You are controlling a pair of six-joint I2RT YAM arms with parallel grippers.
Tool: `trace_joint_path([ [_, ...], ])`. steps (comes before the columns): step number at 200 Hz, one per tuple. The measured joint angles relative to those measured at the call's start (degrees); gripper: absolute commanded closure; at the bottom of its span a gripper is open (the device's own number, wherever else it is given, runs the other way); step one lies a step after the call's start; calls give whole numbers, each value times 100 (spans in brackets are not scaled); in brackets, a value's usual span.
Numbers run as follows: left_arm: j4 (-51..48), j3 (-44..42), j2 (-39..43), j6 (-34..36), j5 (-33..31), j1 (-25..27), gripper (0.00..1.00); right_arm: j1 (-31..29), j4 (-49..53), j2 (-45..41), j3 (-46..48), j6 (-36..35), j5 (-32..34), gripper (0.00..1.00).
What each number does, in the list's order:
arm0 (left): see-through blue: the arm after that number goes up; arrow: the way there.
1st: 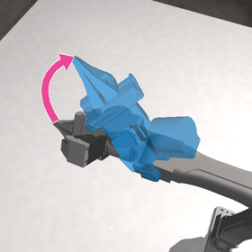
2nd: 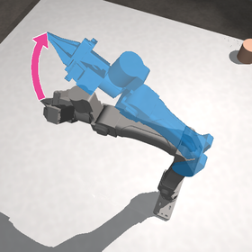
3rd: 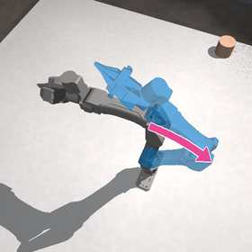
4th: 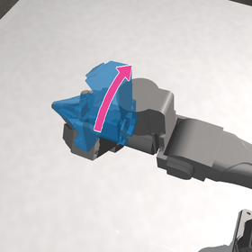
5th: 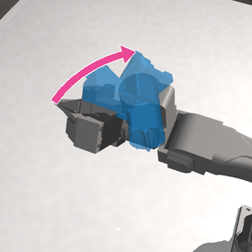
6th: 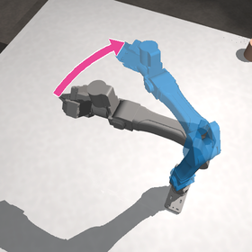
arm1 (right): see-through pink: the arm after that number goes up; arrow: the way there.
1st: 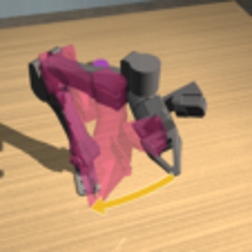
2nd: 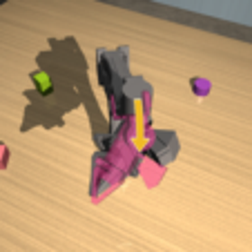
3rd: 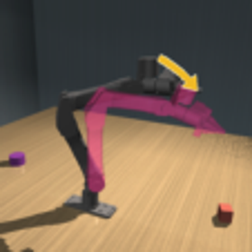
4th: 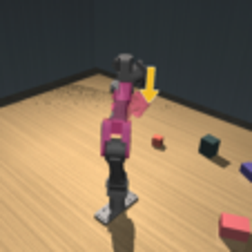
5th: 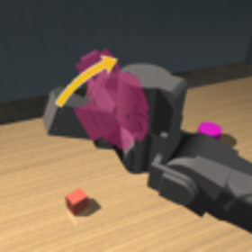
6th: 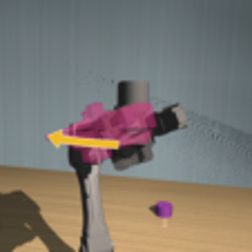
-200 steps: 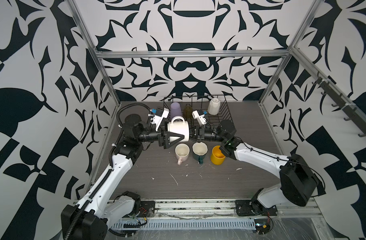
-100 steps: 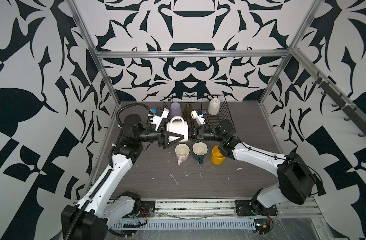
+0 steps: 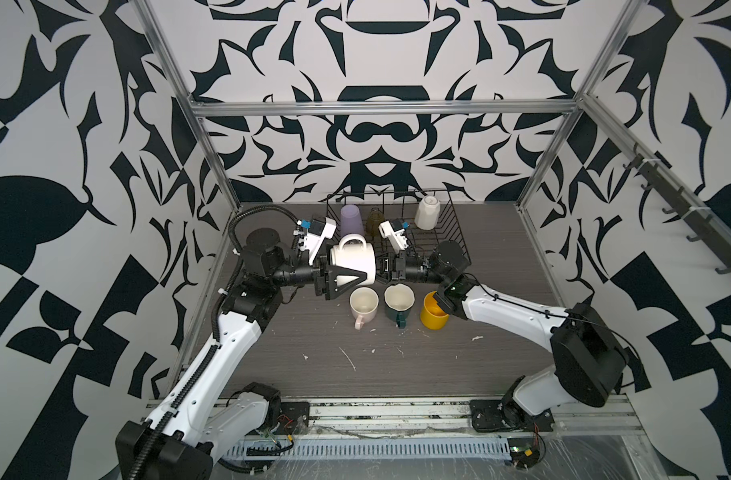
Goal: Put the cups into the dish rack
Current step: 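Hold the red-lined mug with both grippers above the rack and reorient it, then open the right gripper and withdraw it while the left holds the mug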
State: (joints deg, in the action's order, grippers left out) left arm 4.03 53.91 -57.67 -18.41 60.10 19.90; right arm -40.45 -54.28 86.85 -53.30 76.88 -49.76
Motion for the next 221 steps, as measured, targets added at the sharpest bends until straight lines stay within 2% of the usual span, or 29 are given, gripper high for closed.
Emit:
trace_joint_path([
  [37,-203,66,55,192,-72,15,100,-15,-63,0,0,59,7,85],
  [93,-660,223,98,542,-151,33,100,114,-219,-9,11,282,251,63],
  [156,-1115,695,-22,857,-385,37,100,398,-33,-302,328,245,304,56],
  [170,-1296,868,-138,944,-479,37,100,638,492,-592,439,37,332,54],
  [191,-1554,1143,-382,1027,-704,37,100,988,2256,-1314,374,-944,662,49],
  [204,-1725,1305,-557,1058,-861,37,100,1093,3858,-1773,17,-1867,1250,47],
  [221,-1947,1508,-802,1064,-1104,39,100,1095,5309,-2251,-455,-2822,2031,35],
])
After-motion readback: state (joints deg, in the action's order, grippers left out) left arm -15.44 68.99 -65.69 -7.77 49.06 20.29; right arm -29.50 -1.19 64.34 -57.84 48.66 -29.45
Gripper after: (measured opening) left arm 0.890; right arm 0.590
